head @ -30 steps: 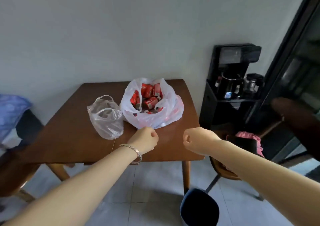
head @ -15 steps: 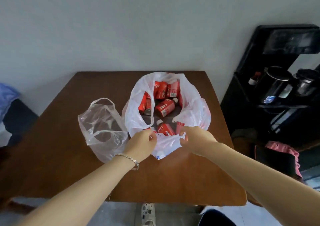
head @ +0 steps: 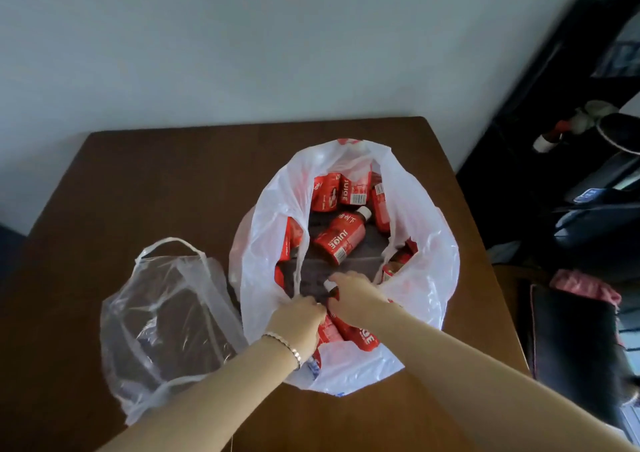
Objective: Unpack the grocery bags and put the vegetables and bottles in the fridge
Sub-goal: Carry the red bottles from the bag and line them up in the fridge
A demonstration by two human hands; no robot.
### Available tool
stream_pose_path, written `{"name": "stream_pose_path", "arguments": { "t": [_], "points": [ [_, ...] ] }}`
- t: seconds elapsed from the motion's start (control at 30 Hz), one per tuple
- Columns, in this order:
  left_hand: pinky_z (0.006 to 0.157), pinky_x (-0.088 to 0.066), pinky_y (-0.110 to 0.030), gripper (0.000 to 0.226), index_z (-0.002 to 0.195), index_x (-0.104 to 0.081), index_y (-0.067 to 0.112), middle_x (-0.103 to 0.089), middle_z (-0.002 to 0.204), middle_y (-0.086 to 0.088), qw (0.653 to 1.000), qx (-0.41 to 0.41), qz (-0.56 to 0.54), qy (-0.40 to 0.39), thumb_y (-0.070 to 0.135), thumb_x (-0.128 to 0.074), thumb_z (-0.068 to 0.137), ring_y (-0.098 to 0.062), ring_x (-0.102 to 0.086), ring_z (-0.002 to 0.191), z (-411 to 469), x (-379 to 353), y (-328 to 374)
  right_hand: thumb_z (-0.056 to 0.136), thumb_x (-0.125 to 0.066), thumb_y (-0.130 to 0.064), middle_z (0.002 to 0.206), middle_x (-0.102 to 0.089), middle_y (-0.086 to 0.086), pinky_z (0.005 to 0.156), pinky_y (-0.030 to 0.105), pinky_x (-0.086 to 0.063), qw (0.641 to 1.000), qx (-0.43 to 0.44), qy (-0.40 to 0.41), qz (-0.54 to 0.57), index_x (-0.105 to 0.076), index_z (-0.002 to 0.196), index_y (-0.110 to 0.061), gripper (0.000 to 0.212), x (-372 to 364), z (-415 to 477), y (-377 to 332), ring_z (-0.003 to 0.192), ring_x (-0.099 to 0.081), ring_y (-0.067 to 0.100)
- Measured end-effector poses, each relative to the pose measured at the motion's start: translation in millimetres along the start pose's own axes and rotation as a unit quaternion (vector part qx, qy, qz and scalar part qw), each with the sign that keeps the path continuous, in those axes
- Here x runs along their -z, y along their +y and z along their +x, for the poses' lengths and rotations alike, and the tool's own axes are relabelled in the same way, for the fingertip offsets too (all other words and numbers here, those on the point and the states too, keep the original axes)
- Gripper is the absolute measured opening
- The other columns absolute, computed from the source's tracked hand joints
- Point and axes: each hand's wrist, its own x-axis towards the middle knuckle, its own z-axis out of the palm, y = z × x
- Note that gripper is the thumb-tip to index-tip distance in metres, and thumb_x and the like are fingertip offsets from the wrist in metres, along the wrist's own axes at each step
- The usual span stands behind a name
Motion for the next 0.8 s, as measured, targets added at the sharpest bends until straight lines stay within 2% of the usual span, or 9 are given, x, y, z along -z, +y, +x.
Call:
{"name": "stream_pose_path", "arguments": {
  "t": [0.13,0.27,0.37,0.47,0.53,0.63,0.7,0.8],
  "points": [
    [0.109,-0.037,-0.035,0.041,0.135,-0.041,0.022,-0.043,0.135,-0.003,0.999,0.038,0.003,-0.002,0.023,-0.051,0.095,-0.022,-0.040,0.127,3.4,-9.1,0.4,0.092,-0.051,-0.036,0.126,-0.056,0.009,0.096,0.038,-0.042,0.999,-0.023,-0.035,-0.030,-0.036,0.135,-0.028,0.047,-13.5,26.0,4.5,0.116,-0.053,0.029],
    [0.110,-0.035,-0.036,0.057,0.141,-0.029,0.025,-0.032,0.143,-0.004,0.997,0.072,-0.011,-0.015,0.031,-0.057,0.091,-0.023,-0.036,0.131,8.7,-16.2,-1.7,0.088,-0.058,-0.026,0.108,-0.064,0.006,0.083,0.036,-0.052,0.995,-0.024,0.019,0.094,-0.044,0.114,-0.024,0.029,-11.9,26.7,12.3,0.097,-0.061,0.025],
    [0.113,-0.028,-0.042,0.068,0.141,-0.027,0.025,-0.027,0.146,-0.005,0.996,0.001,0.045,-0.080,0.033,-0.065,0.085,-0.026,-0.029,0.135,13.8,-16.6,-3.4,0.087,-0.061,-0.029,0.110,-0.057,0.001,0.082,0.029,-0.052,0.990,0.020,0.071,0.116,-0.043,0.114,-0.027,0.032,-7.9,-0.5,24.3,0.093,-0.057,0.017],
    [0.117,-0.016,-0.048,0.070,0.141,-0.032,0.023,-0.026,0.148,-0.007,0.980,-0.074,0.142,-0.121,0.033,-0.068,0.082,-0.034,-0.017,0.139,16.7,-15.6,2.6,0.091,-0.057,-0.037,0.128,-0.052,-0.007,0.088,0.017,-0.041,0.989,0.077,0.103,0.071,-0.046,0.129,-0.029,0.041,-0.8,-39.9,41.3,0.112,-0.052,0.012],
    [0.118,-0.010,-0.048,0.056,0.140,-0.036,0.023,-0.033,0.147,-0.006,0.973,-0.115,0.174,-0.102,0.030,-0.058,0.089,-0.036,-0.019,0.139,20.7,-15.1,8.6,0.093,-0.054,-0.040,0.135,-0.048,-0.011,0.093,0.012,-0.039,0.989,0.092,0.098,0.057,-0.044,0.135,-0.029,0.045,-0.5,-58.0,49.6,0.121,-0.048,0.008],
    [0.118,-0.012,-0.046,0.053,0.139,-0.038,0.019,-0.041,0.143,-0.006,0.946,-0.177,0.242,-0.125,0.027,-0.057,0.091,-0.031,-0.032,0.134,28.1,-12.7,16.6,0.090,-0.059,-0.039,0.132,-0.047,-0.013,0.085,0.004,-0.037,0.988,0.068,0.091,0.101,-0.046,0.134,-0.030,0.046,-6.1,-65.1,53.7,0.118,-0.050,0.009],
    [0.117,-0.012,-0.047,0.064,0.142,-0.035,0.019,-0.040,0.144,-0.006,0.938,-0.171,0.264,-0.143,0.026,-0.064,0.085,-0.029,-0.031,0.134,31.6,-11.5,16.5,0.087,-0.064,-0.034,0.126,-0.050,-0.011,0.085,0.008,-0.042,0.987,0.051,0.092,0.120,-0.052,0.128,-0.029,0.043,-7.5,-65.3,54.2,0.111,-0.053,0.011],
    [0.117,-0.009,-0.050,0.078,0.141,-0.030,0.022,-0.033,0.146,-0.003,0.960,-0.123,0.216,-0.130,0.033,-0.071,0.076,-0.028,-0.026,0.137,30.8,-11.4,7.1,0.085,-0.065,-0.026,0.115,-0.055,-0.007,0.085,0.017,-0.048,0.988,0.026,0.082,0.132,-0.060,0.116,-0.027,0.032,-9.2,-69.3,56.4,0.102,-0.055,0.012]
  ]
}}
